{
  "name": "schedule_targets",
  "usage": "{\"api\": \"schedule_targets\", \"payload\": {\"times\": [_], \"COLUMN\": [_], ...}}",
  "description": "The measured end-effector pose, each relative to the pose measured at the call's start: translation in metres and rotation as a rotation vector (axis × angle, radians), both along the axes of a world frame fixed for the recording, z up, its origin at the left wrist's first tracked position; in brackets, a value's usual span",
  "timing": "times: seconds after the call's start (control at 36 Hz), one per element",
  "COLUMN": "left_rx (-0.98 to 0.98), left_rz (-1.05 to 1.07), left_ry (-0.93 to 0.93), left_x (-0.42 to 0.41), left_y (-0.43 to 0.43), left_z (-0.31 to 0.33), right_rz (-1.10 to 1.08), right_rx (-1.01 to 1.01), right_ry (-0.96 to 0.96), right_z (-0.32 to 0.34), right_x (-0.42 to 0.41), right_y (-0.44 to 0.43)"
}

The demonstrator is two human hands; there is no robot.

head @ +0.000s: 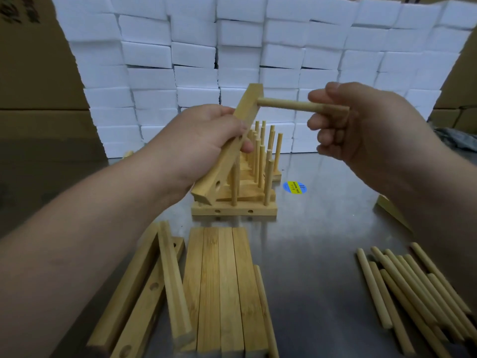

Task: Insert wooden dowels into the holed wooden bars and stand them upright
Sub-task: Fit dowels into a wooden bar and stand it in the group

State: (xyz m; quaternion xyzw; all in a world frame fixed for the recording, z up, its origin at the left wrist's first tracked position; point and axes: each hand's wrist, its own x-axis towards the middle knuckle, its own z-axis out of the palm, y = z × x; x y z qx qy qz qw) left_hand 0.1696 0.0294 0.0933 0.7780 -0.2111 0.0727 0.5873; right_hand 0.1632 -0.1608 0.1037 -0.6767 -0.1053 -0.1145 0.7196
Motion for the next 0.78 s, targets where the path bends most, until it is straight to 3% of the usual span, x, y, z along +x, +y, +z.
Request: {"api": "schedule_targets", "payload": {"times": [0.06,0.14,0.25,0.31,0.53,0.78], "left_rx": [-0.072,-0.177,-0.157,-0.131,-0.15,-0.181], "left_rz": [0.009,-0.017,-0.018,-0.011,-0.086,-0.002], "left_ry": [0.054,0.148,0.169,0.166,0.189,0.26], "left_x": [0.001,0.0,0.0,0.001,-0.003,-0.005], "left_y": [0.0,-0.003,-0.005,-0.006,-0.018,-0.027], "left_z": [0.0,-0.001,-0.004,-0.006,-0.014,-0.022], "right_rz": [0.013,-0.062,-0.081,-0.062,0.168,0.113], "right_rx": [0.042,-0.066,-0.602,-0.686,-0.403,-0.119], "right_ry": [-0.007,0.006,-0.008,-0.03,0.135,0.167], "right_z": [-0.001,-0.005,-0.016,-0.02,-0.029,-0.033], "right_x": [0.0,0.004,0.007,0.006,0.005,0.013], "right_y": [0.001,0.004,0.006,0.009,0.022,0.017]}}
